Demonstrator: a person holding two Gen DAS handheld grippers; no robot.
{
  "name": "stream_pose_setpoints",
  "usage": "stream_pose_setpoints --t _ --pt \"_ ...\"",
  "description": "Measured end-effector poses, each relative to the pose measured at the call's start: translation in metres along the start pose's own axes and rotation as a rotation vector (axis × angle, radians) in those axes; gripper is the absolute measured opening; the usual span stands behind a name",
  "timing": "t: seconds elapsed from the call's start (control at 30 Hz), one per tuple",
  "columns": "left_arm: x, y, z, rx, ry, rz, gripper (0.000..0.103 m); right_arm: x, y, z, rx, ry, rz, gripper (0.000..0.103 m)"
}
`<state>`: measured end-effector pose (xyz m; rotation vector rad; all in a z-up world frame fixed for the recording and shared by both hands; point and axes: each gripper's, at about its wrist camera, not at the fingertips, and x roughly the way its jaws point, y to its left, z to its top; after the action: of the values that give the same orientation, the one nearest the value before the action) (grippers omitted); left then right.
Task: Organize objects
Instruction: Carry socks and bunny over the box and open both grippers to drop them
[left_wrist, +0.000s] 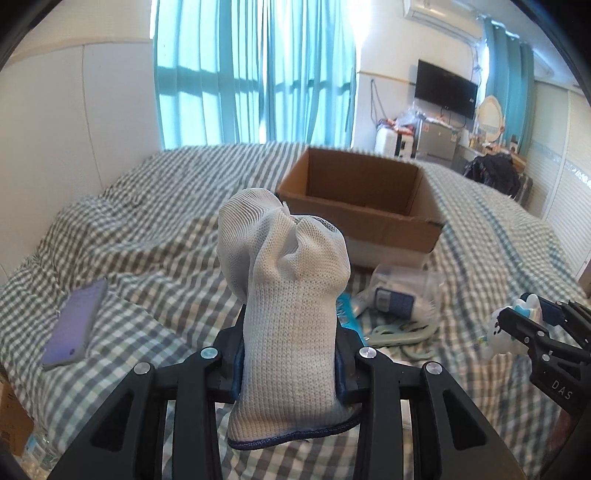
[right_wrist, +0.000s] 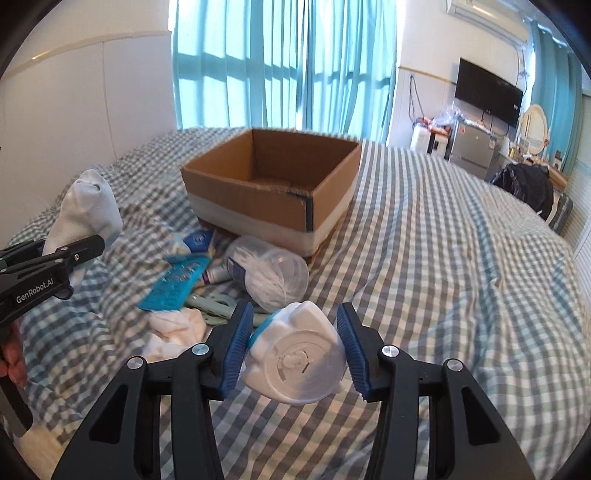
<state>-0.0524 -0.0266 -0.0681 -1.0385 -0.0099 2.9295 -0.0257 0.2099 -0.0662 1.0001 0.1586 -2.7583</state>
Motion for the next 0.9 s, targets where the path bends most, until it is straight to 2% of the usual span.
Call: stream_pose_setpoints --t 0.2,0.37,0.5,0.6,0.7,0.9 --pt "-0.035 -0.006 0.017 0.004 -0.084 -0.032 0.036 -0.043 0.007 0.022 -0.017 -0.096 0.033 0.048" --pt "-0.05 -0.013 0.037 0.024 -0.138 -0.057 0.036 -0.07 0.008 0.06 -0.014 -0.158 0.108 0.048" --pt "-0.051 -0.021 0.058 0.043 -0.167 -0.087 0.036 -0.077 0.013 0.092 -0.066 -0.208 0.112 0.048" --pt "-0.04 -0.026 0.078 0.066 -0.177 -0.088 0.036 -0.073 0.012 0.119 -0.06 -0.219 0.156 0.048" --pt "-0.02 -0.029 0.106 0.064 -0.168 -0.122 0.036 -0.063 0.011 0.147 -0.052 -0.23 0.177 0.048" --pt "0.025 -0.042 0.151 0.105 -0.167 -0.106 0.036 -0.02 0.011 0.197 -0.07 -0.244 0.173 0.047"
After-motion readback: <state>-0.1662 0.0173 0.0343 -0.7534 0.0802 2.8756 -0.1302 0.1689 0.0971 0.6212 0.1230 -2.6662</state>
